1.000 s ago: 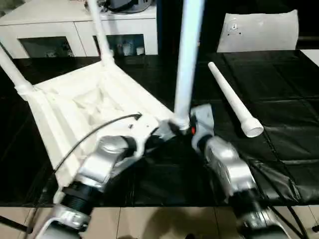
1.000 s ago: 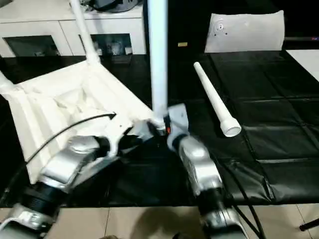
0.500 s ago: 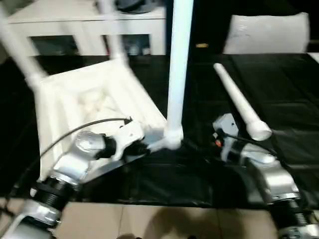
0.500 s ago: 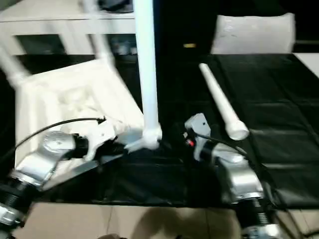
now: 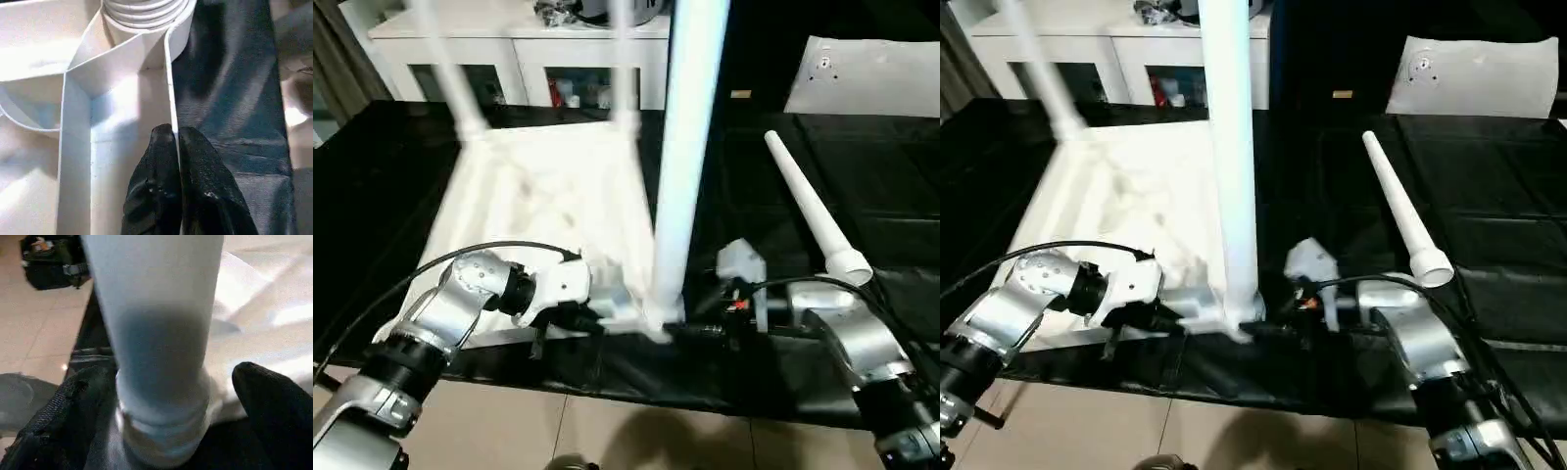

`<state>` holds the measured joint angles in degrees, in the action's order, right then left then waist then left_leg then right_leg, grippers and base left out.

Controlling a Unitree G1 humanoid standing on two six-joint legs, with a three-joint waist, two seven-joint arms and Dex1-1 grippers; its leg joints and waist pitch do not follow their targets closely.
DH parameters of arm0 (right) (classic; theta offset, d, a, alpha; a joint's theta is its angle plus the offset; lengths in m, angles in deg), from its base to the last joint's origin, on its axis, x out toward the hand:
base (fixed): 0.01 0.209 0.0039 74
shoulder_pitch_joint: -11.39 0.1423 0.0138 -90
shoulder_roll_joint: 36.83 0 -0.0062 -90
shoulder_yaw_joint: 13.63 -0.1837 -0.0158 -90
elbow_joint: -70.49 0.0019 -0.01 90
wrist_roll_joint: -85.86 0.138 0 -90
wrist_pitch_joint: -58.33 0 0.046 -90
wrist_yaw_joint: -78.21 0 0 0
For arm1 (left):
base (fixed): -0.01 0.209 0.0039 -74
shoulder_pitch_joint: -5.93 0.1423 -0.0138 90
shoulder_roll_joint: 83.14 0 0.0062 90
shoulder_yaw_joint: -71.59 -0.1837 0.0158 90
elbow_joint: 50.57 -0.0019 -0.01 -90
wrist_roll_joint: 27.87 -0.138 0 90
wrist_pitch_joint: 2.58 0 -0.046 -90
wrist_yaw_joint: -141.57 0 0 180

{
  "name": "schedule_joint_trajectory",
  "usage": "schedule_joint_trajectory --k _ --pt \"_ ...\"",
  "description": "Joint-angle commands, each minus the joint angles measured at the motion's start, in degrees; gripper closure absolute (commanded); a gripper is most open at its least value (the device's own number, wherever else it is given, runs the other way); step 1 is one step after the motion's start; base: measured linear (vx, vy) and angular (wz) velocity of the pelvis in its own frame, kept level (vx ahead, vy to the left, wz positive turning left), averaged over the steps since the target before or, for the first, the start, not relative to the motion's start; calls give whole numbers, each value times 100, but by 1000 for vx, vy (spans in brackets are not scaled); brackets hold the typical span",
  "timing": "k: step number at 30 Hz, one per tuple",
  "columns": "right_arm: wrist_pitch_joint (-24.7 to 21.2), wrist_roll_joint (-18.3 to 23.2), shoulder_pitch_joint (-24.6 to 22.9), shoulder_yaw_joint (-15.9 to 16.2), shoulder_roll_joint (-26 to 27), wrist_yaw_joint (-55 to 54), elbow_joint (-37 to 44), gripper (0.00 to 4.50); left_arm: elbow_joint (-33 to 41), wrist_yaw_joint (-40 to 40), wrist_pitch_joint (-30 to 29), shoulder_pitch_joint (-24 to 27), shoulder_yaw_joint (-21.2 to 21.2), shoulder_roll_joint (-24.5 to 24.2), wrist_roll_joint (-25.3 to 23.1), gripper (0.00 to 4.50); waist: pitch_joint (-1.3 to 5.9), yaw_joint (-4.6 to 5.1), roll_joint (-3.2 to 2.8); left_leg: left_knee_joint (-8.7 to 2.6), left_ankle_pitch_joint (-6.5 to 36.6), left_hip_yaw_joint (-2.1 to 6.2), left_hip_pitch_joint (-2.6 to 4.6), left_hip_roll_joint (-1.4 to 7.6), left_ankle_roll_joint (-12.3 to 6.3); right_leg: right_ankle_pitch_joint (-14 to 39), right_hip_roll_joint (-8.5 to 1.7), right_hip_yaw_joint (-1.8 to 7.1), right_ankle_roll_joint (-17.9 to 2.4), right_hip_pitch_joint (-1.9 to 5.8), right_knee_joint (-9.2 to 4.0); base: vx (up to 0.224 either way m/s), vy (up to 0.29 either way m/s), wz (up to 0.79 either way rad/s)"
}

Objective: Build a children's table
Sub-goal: Rotate leg to tighten

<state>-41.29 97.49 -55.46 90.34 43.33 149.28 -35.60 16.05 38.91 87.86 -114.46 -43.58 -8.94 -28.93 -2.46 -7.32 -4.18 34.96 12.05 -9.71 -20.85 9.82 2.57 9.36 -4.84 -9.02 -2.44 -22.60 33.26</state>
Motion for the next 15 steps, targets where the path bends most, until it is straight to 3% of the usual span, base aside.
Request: schedule_joint_trajectory --k 1,9,13,15 --pt "-74 72 99 94 -56 196 2 43 -66 324 180 -33 -368 31 -237 450 403 36 53 -400 817 146 46 431 -459 1625 -528 448 -679 318 -373 0 0 0" --pt "-213 81 179 194 -119 495 -108 114 -228 370 325 -93 -380 80 -260 450 412 -2 74 -388 719 137 36 421 -484 1689 -525 438 -619 322 -381 0 0 0" --pt "-231 26 170 242 -131 579 -155 123 -317 363 420 -99 -365 59 -297 450 413 -19 75 -387 682 139 35 422 -478 1696 -523 441 -595 316 -378 0 0 0" --pt "-224 23 177 236 -114 569 -178 158 -316 363 421 -95 -362 59 -300 450 419 -34 82 -387 640 139 32 427 -481 1651 -529 442 -607 319 -368 0 0 0"
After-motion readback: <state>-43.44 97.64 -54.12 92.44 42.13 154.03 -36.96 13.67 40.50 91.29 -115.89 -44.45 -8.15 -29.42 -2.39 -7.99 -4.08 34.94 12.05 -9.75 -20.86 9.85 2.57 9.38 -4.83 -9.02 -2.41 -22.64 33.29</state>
